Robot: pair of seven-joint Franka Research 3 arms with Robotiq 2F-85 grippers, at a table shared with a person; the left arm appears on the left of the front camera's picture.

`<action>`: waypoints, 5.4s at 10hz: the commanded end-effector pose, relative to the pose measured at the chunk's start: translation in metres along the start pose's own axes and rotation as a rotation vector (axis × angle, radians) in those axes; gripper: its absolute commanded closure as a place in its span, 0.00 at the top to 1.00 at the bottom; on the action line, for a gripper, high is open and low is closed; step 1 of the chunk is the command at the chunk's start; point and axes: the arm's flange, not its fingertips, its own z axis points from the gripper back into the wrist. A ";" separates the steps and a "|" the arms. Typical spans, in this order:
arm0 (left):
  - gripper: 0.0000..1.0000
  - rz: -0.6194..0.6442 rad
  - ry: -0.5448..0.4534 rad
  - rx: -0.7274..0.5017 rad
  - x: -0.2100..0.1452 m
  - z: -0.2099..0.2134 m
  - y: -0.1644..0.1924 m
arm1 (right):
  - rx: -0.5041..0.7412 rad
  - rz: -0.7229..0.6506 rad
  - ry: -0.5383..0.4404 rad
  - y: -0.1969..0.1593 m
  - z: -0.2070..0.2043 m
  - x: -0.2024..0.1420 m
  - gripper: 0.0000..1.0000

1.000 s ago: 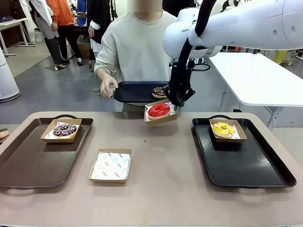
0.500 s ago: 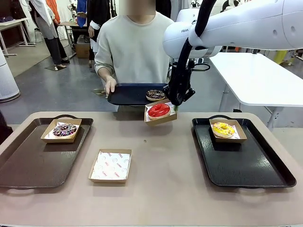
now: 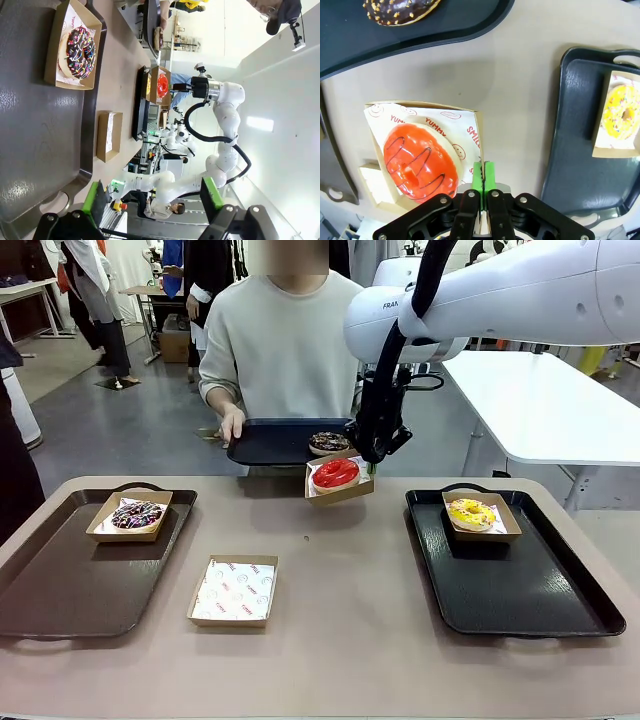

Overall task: Individually package the donuts and arrange them on the tray.
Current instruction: Place the picked Paper togo box on the Handle tray while simultaneously picking up another Paper togo box from the table with the other hand.

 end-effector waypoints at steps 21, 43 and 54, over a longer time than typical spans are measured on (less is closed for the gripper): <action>1.00 -0.192 0.240 1.040 -0.059 -0.355 -0.106 | 0.052 -0.031 -0.001 -0.250 -0.024 -0.154 0.02; 1.00 -0.363 0.212 1.299 -0.102 -0.444 -0.059 | 0.059 -0.045 0.005 -0.250 -0.027 -0.165 0.02; 1.00 -0.329 0.136 1.394 -0.099 -0.470 -0.054 | 0.128 -0.129 0.021 -0.277 -0.087 -0.164 0.02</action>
